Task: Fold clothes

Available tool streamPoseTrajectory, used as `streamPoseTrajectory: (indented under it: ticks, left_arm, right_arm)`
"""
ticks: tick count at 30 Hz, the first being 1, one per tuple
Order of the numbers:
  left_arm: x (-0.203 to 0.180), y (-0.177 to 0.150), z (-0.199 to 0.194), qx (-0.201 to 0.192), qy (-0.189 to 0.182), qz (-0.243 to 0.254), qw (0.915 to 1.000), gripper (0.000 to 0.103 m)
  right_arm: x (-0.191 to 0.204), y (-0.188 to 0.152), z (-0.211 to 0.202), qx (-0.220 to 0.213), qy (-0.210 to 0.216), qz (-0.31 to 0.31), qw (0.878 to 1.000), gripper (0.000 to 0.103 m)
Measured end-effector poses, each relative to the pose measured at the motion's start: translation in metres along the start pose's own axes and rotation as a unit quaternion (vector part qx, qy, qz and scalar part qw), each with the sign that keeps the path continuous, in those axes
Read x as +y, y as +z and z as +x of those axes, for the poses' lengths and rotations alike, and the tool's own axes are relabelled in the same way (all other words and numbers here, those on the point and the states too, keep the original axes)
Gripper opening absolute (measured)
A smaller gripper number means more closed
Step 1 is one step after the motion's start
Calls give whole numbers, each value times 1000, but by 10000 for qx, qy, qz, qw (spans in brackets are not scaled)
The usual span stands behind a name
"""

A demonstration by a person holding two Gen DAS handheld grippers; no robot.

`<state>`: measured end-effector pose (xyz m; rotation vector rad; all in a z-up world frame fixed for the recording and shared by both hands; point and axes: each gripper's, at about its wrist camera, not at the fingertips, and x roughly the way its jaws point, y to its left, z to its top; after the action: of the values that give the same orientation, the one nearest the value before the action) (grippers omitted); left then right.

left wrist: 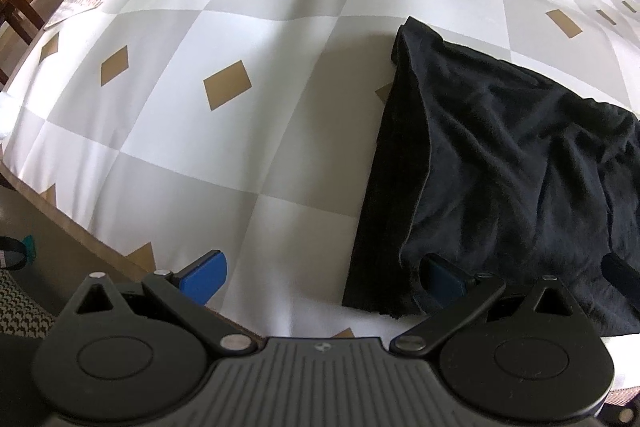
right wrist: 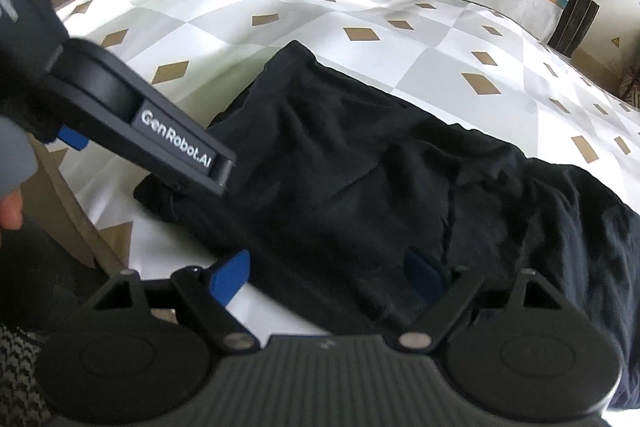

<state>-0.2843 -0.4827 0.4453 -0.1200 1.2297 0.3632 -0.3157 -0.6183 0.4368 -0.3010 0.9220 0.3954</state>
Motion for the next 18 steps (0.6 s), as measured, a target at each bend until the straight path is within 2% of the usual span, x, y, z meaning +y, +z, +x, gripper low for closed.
streamPoseTrajectory:
  ticks: [18]
  left_arm:
    - [-3,5,-3,-146,44,-12,9999,103]
  right_arm:
    - [-12,8,3,-286,-304,572,9975,83]
